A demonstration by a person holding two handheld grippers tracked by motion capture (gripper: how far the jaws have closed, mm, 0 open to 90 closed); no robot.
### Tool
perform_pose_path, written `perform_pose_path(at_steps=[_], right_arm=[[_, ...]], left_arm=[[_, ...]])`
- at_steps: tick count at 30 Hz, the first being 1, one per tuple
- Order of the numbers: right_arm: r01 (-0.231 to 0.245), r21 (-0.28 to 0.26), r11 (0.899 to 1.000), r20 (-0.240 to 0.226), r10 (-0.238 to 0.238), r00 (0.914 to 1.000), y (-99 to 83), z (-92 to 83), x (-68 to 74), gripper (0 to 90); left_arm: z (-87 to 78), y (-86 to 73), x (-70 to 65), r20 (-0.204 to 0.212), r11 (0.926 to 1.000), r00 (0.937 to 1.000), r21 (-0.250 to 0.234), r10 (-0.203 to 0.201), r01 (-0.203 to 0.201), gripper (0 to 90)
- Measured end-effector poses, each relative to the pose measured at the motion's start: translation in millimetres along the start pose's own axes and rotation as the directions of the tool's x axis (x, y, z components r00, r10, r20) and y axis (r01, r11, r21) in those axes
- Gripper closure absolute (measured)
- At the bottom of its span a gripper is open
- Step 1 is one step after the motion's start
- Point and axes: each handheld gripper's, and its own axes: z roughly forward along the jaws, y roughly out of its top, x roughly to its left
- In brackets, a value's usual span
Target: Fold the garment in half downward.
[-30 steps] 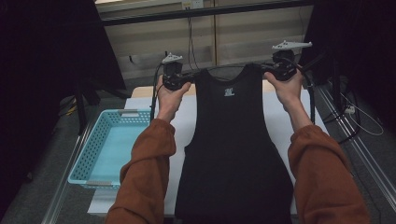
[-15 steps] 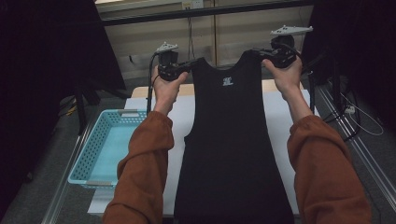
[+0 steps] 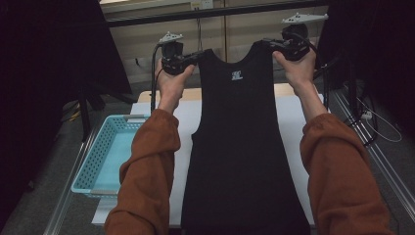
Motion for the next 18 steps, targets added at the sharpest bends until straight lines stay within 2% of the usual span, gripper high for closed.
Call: perform_pose_path(at_steps=[3, 7, 8, 11, 15, 18], right_arm=[[0.004, -0.012, 1.000, 0.010, -0.004, 0.9999, 8.2, -1.9, -0.1, 87.8], [0.047, -0.003, 0.999, 0.046, -0.046, 0.9978, 25.4, -6.0, -1.4, 87.9], [0.046, -0.016, 0.999, 0.053, -0.045, 0.9976, 30.4, -8.3, -1.8, 87.9], [0.047, -0.042, 0.998, 0.055, -0.045, 0.9975, 38.5, -13.5, -3.5, 87.9], [0.034, -0.035, 0.999, 0.052, -0.032, 0.9982, 26.6, -14.4, -7.0, 87.9], [0.007, -0.027, 1.000, 0.029, -0.006, 0.9996, 8.0, -12.4, -8.3, 87.9]], left_arm=[[-2.4, 10.0, -2.6, -0.003, 0.9999, 0.9999, -0.014, 0.010, -0.010, 86.1], [-5.0, 27.7, -1.6, -0.020, 0.9993, 0.9998, -0.038, -0.006, 0.005, 86.1], [-5.6, 30.9, -2.7, -0.017, 0.9989, 0.9999, -0.047, -0.002, 0.001, 86.1], [-5.2, 32.5, -6.6, -0.012, 0.9987, 0.9998, -0.048, 0.015, -0.015, 86.1], [-1.6, 20.8, -9.0, -0.002, 0.9992, 0.9997, -0.030, 0.025, -0.025, 86.0], [4.0, 8.0, -9.5, -0.003, 0.9984, 0.9986, 0.018, 0.053, -0.053, 86.0]])
